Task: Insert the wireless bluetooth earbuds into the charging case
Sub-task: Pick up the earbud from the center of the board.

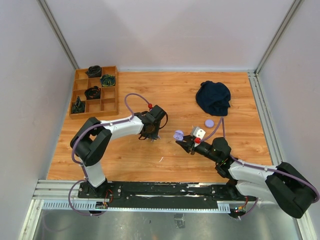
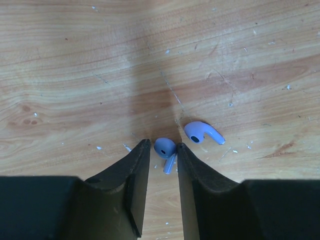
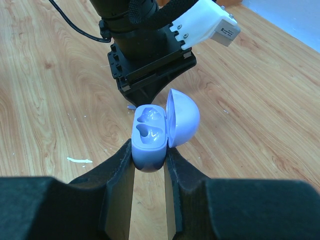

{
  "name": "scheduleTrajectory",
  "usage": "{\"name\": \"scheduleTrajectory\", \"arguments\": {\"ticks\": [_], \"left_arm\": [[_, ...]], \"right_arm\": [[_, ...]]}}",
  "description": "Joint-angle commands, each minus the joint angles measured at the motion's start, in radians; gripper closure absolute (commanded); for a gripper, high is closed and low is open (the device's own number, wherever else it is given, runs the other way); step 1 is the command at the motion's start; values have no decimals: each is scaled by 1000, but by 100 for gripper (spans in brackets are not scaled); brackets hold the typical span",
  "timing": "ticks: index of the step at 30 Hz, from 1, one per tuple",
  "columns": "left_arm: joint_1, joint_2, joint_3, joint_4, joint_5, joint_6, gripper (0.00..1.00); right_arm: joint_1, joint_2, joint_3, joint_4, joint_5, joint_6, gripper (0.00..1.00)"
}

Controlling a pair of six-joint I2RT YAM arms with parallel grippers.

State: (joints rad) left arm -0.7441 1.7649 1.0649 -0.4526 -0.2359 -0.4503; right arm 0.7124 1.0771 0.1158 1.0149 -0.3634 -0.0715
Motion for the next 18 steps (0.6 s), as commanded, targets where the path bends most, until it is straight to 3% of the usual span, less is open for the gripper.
{"name": "scheduleTrajectory", "arguments": {"ticks": [1,7,18], "left_arm": [[-12,38,17,-30,-22,-8,67],[-12,27,4,-39,-14,-10,79],[-12,-157,-102,75,17,-11,83]], "right_arm": [[-12,-7,-11,50,12,2,93],[-13,-24,-10,29,10,-3,93],[-12,-49,4,18,-20,9,93]]}}
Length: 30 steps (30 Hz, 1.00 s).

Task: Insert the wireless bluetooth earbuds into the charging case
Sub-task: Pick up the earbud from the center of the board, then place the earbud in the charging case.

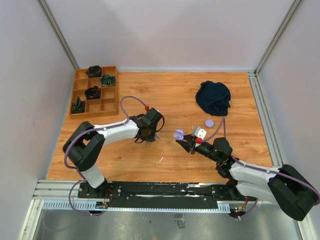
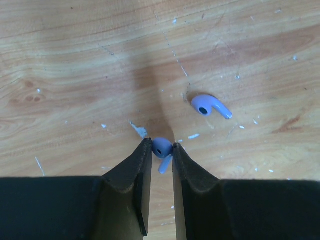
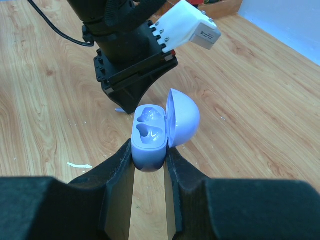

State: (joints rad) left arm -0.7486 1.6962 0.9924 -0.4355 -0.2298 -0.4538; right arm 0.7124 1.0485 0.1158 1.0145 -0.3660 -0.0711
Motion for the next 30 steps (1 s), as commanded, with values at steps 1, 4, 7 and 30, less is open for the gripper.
{"name": "scheduleTrajectory", "arguments": {"ticks": [1,4,7,30], "left_arm": [[-7,-111,-40,73,14,-4,83],[-7,-194,-70,126,25,7,84],[-7,-289,-106,192,45,26,84],[-10,-680,-307,722,549,109,80]], "right_arm": [[-13,-24,8,15,-21,10,93],[-12,-31,16,13,-31,14,93],[-13,-35,26,8,-37,18,93],[-4,65,105,157,-39,100,94]]}}
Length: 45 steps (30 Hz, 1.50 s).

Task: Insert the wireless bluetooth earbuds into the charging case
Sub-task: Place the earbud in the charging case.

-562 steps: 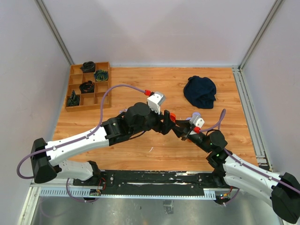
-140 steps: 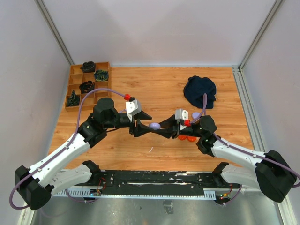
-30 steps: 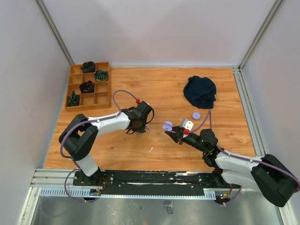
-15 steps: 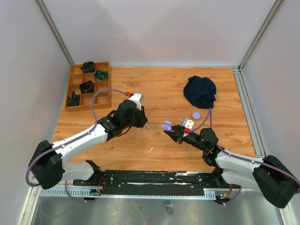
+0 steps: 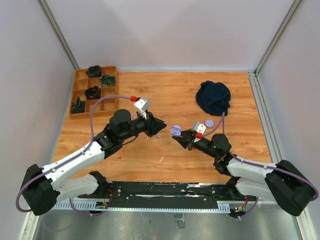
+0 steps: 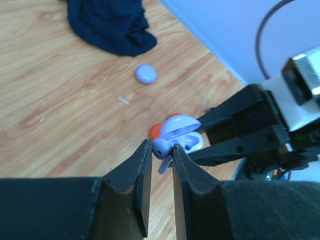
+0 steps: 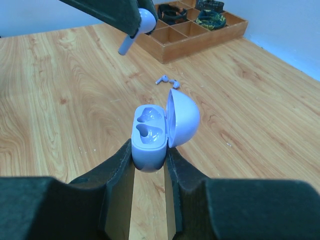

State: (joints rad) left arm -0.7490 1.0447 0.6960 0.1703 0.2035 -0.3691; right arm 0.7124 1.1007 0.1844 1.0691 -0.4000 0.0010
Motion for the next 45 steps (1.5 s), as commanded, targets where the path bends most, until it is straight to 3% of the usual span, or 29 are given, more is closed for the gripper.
{"name": "scheduleTrajectory", "arguments": {"ticks": [1,11,19,29,45], "left_arm": [[-12,-31,-14,127,125,26,80],[-55,-14,-41,259,115,17,80],[-112,10,-56,336,-12,12,80],[-151,46,-77,382,-103,17,80],[-167,72,-95,413,-129,16,80]], "right_arm": [[-3,17,39,110,-6,33,94],[-2,81,49,245,-34,136,94],[0,124,50,338,-36,186,94],[4,125,54,350,-36,188,95],[5,117,51,351,-35,182,95]]}}
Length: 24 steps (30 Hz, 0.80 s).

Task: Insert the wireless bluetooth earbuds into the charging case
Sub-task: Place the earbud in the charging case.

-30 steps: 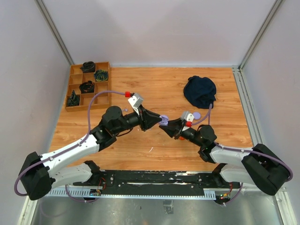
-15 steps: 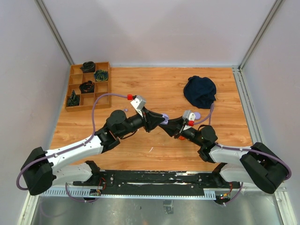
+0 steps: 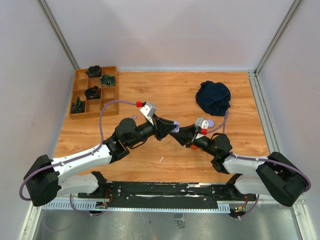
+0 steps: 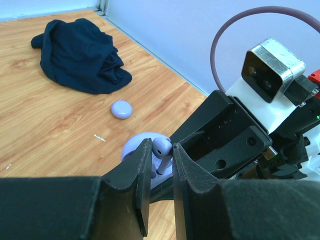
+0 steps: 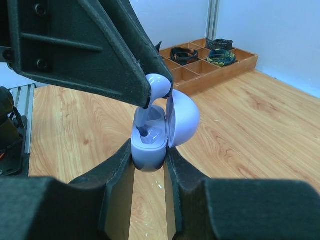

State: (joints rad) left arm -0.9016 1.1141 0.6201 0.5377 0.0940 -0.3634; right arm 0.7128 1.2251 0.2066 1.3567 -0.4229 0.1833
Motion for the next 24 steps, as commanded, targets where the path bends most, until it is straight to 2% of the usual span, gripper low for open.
{"name": "scheduleTrajectory", "arguments": {"ticks": [1,13,24], "left_arm": [[-16,3,-21,46,-21,12,80],[-18,-14,-55,44,-39,15,78],[-19,-54,-57,37,-19,-27,64]], "right_arm": [[5,-8,28,63,-11,-2,95],[5,-17,25,62,-6,-11,95],[5,-18,22,55,-8,-24,95]]}}
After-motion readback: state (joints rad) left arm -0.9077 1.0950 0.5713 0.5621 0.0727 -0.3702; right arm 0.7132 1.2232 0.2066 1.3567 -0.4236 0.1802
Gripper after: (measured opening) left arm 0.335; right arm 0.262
